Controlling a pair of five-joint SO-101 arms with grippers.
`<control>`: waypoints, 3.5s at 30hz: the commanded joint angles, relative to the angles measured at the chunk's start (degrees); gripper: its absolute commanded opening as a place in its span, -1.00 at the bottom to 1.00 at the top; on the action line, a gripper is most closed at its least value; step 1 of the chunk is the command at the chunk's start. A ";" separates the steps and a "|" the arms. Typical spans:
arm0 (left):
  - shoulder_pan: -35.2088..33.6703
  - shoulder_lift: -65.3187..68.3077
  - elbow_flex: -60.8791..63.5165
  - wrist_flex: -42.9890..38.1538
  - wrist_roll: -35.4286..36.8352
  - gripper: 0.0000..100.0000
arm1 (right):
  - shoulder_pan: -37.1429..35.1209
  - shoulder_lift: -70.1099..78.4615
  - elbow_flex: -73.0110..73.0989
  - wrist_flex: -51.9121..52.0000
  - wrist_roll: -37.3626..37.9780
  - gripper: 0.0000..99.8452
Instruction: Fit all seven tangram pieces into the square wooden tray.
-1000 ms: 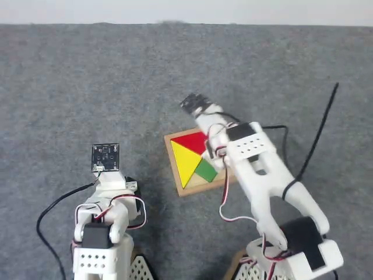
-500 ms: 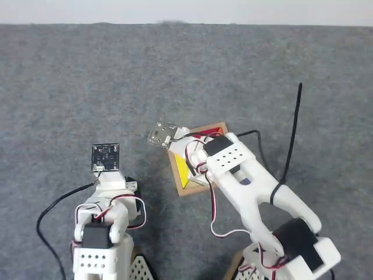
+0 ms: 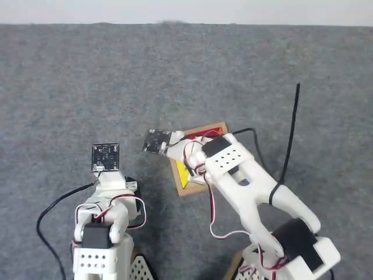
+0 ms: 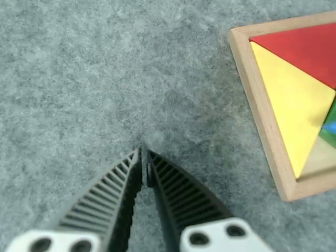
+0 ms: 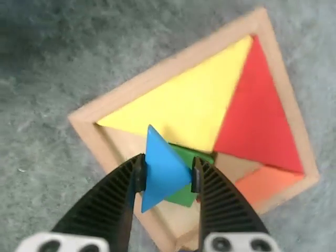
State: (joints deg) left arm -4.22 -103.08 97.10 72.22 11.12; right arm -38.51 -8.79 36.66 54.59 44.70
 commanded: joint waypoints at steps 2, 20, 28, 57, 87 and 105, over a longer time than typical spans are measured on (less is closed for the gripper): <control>-0.35 -1.14 -0.66 0.09 -0.62 -0.97 | -3.56 -3.21 -0.35 -0.48 3.16 -0.86; -0.35 -1.14 -0.66 0.09 -0.62 -0.97 | -5.23 -3.12 -0.26 4.18 6.51 -0.85; -0.35 -1.14 -0.66 0.09 -0.62 -0.97 | -5.23 -3.12 -0.26 4.18 8.62 -0.85; -0.35 -1.14 -0.66 0.09 -0.62 -0.97 | -4.88 -3.12 -0.26 4.09 6.24 -0.54; -0.35 -1.14 -0.66 0.09 -0.62 -0.97 | 6.20 -3.21 1.05 -1.89 -32.35 -0.54; -0.35 -1.14 -0.66 0.09 -0.62 -0.97 | 1.27 -3.21 2.55 7.16 -10.29 -0.54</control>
State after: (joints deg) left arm -4.22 -103.08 97.10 72.22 11.12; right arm -35.08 -8.79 39.56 56.97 -4.44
